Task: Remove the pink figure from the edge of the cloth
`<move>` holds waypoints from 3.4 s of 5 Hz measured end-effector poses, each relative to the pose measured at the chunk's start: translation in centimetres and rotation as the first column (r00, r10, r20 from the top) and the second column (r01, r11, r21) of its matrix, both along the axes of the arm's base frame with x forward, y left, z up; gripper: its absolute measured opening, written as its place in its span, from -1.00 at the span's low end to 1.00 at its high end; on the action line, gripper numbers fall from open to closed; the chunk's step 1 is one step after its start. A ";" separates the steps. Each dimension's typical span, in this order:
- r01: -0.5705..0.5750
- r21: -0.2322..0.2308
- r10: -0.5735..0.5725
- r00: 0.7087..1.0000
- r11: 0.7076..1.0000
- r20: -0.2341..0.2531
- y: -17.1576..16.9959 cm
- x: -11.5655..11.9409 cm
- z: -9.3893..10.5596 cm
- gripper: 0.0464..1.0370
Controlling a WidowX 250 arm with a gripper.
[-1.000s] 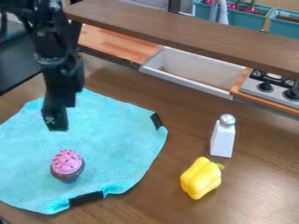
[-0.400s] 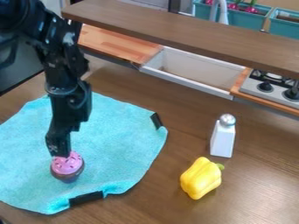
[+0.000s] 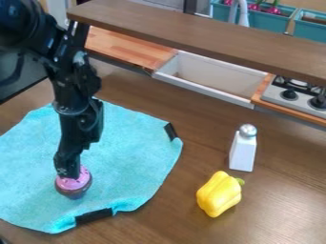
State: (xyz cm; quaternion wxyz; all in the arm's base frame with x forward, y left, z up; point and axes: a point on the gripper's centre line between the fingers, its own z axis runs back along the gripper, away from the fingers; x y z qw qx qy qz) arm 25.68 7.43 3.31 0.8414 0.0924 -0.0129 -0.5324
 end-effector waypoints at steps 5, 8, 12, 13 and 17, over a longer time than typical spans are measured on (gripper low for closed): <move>-0.067 -0.096 0.059 0.995 0.993 -0.080 0.9 0.4 -1.7 0.84; -0.069 -0.156 0.054 0.994 0.985 -0.095 1.1 -0.3 -1.7 0.86; -0.040 -0.215 0.022 0.996 0.976 -0.087 0.9 -1.2 0.3 0.93; -0.036 -0.194 0.019 0.996 0.980 -0.091 1.3 -1.0 -0.7 0.93; -0.042 -0.212 0.019 0.994 0.976 -0.112 0.7 -0.9 -2.4 0.50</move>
